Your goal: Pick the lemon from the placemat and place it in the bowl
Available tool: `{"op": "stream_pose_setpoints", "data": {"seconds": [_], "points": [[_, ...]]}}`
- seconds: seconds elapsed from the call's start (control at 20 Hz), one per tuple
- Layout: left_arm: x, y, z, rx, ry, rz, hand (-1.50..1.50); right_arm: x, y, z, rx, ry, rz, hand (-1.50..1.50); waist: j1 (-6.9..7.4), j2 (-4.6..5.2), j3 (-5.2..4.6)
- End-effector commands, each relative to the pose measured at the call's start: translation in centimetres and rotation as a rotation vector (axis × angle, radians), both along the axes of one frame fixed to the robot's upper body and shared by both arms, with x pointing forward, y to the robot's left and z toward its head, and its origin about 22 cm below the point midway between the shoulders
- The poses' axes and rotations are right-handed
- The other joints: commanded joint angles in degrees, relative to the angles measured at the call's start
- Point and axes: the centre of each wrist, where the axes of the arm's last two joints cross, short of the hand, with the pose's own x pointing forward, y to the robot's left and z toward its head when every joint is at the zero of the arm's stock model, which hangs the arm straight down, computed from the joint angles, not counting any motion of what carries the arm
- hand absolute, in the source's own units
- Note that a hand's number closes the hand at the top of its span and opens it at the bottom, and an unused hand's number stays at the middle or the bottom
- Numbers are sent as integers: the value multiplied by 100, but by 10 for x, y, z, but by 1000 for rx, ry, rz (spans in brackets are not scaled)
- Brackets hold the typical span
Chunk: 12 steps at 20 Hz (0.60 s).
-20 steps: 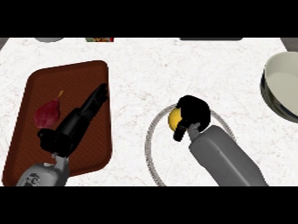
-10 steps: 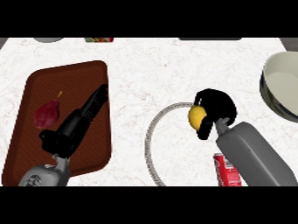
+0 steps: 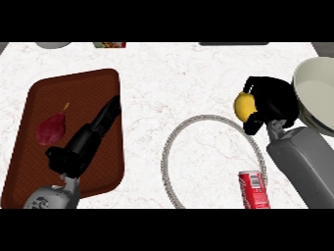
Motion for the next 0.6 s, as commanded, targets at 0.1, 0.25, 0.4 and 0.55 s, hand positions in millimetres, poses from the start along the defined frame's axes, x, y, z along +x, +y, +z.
{"op": "stream_pose_setpoints", "data": {"seconds": [0.1, 0.25, 0.4, 0.55], "points": [[-10, 1, 1, -2, -4, 0, 0, -4, -13, 63, 143, -356, -73, 150, 20, -24, 4], [-3, 5, -2, 5, 1, -6, 0, -5, -27, 80, 248, -439, -109, 150, 15, 12, 3], [3, 9, 4, 2, -9, -12, 0, -1, -31, 97, 286, -463, -155, 150, 50, 20, 0], [-12, 6, 10, 1, -19, -9, 0, -5, -71, 86, 264, -452, -211, 150, 58, 15, 2]]}}
